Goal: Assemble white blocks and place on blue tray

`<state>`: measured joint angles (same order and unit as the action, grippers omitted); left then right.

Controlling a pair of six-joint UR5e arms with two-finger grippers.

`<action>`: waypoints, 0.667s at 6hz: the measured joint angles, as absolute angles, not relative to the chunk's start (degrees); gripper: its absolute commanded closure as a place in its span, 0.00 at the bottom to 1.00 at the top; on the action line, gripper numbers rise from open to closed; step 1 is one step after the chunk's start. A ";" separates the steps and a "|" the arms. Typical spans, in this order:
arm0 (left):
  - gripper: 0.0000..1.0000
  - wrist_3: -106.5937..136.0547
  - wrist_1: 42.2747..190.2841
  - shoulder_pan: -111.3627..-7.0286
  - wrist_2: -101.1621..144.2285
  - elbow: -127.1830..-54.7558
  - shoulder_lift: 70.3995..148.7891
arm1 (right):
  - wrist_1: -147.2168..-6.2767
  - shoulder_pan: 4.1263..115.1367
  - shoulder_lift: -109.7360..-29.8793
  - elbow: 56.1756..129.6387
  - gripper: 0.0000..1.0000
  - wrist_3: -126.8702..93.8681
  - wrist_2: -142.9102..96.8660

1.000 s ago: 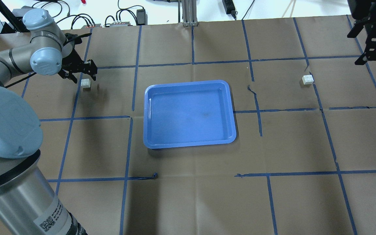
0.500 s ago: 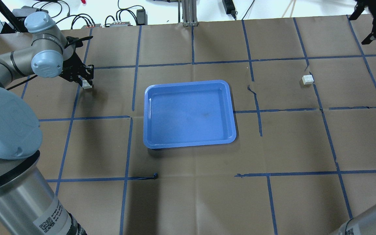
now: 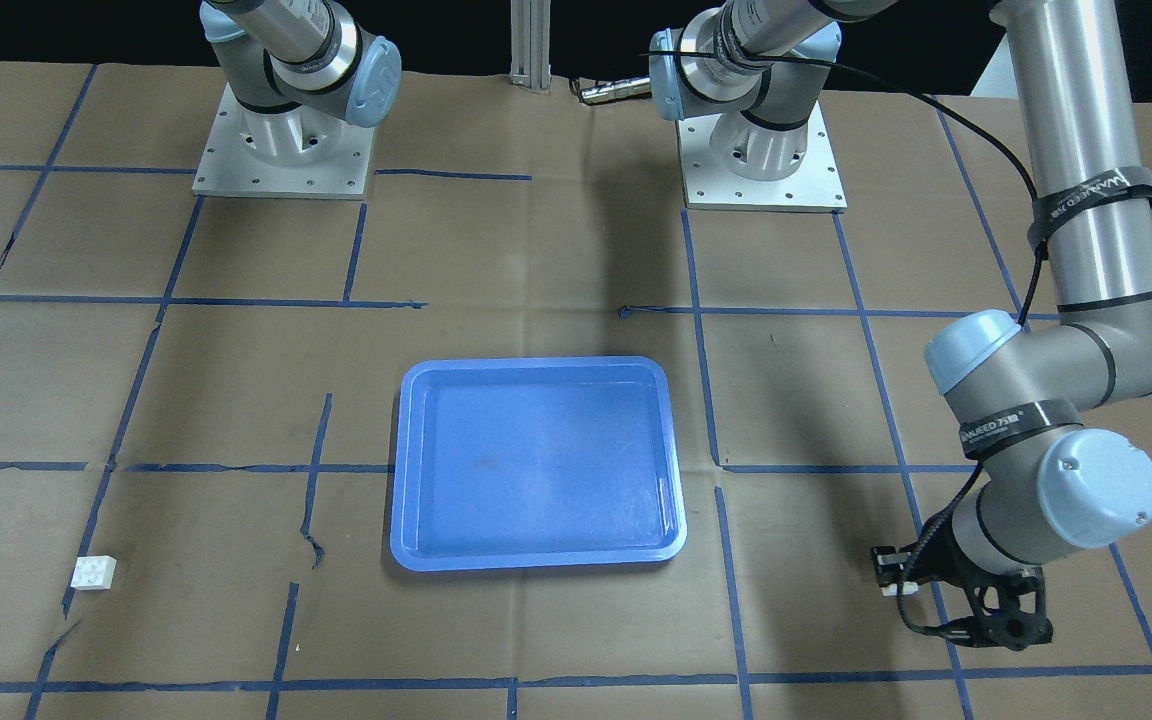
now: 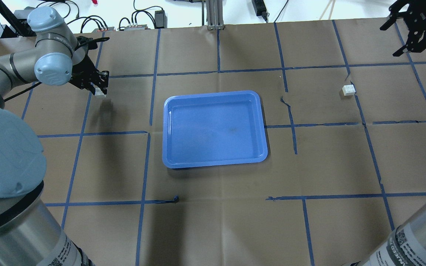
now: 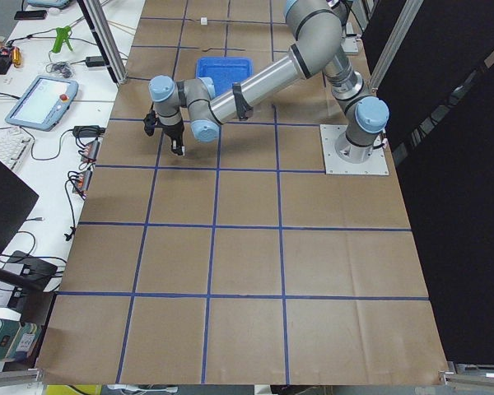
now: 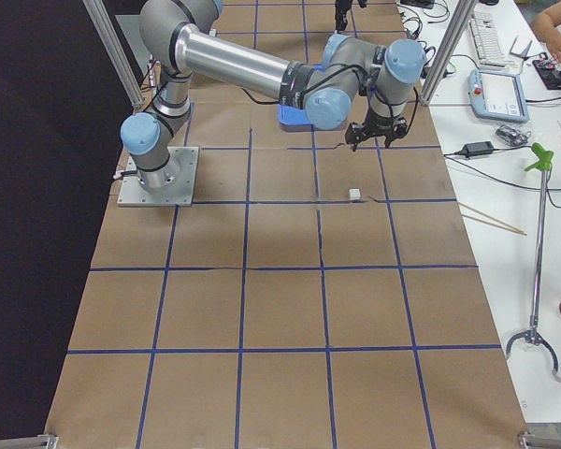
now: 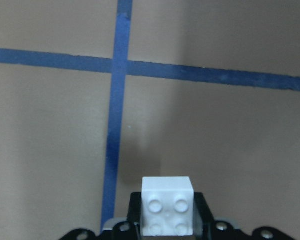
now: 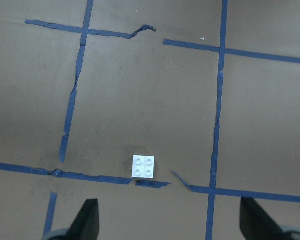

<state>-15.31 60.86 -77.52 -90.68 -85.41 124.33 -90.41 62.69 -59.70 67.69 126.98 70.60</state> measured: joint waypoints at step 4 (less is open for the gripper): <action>0.80 -49.83 62.65 -91.43 -90.71 -91.51 114.90 | -90.31 57.94 -49.67 69.78 0.00 131.53 58.00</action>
<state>-49.83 62.65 -91.43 -90.71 -91.51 114.90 -90.31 57.94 -49.67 69.78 131.53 58.00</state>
